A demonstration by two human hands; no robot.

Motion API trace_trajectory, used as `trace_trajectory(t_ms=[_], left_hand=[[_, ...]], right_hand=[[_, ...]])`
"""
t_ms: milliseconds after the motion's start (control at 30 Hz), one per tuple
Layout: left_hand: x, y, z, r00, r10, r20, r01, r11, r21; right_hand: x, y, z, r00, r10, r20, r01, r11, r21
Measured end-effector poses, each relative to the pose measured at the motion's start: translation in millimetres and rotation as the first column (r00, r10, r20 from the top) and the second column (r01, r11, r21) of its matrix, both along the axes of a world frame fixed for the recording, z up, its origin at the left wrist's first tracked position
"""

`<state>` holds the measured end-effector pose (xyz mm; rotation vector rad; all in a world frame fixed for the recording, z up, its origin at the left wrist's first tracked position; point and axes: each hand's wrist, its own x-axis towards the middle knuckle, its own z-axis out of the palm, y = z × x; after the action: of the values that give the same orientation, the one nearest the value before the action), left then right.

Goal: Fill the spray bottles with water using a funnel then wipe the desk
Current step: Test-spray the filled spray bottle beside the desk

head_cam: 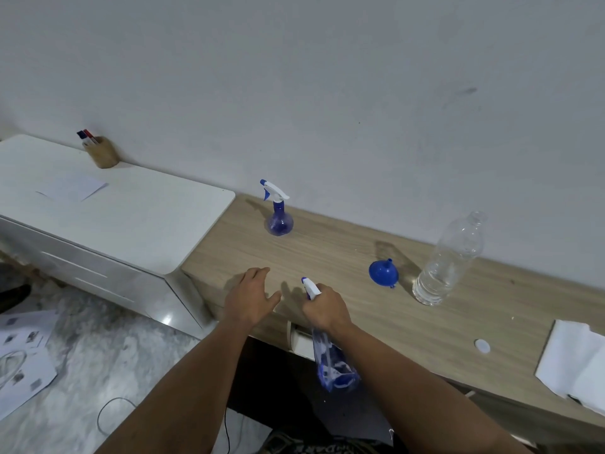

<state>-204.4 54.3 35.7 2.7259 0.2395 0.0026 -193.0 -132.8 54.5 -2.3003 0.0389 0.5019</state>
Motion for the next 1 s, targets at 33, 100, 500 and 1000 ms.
trace_trajectory(t_ms=[33, 100, 500, 1000], left_hand=[[0.9, 1.1, -0.7, 1.000, -0.004, 0.001, 0.004, 1.000, -0.002], [3.3, 3.1, -2.4, 1.000, -0.012, 0.002, 0.012, 1.000, -0.007], [17.3, 17.8, -13.1, 0.999, -0.045, 0.002, 0.045, 0.999, -0.002], [24.8, 36.1, -14.7, 0.998, -0.065, -0.004, 0.065, 0.998, -0.009]], right_hand=[[1.2, 0.2, 0.9, 1.000, 0.018, -0.008, -0.018, 1.000, -0.009], [3.0, 1.6, 1.1, 0.999, 0.005, -0.043, -0.006, 1.000, -0.016], [12.6, 10.5, -8.5, 1.000, -0.030, 0.003, 0.030, 0.999, 0.035], [11.9, 19.9, -17.9, 0.994, -0.099, 0.051, 0.086, 0.975, 0.203]])
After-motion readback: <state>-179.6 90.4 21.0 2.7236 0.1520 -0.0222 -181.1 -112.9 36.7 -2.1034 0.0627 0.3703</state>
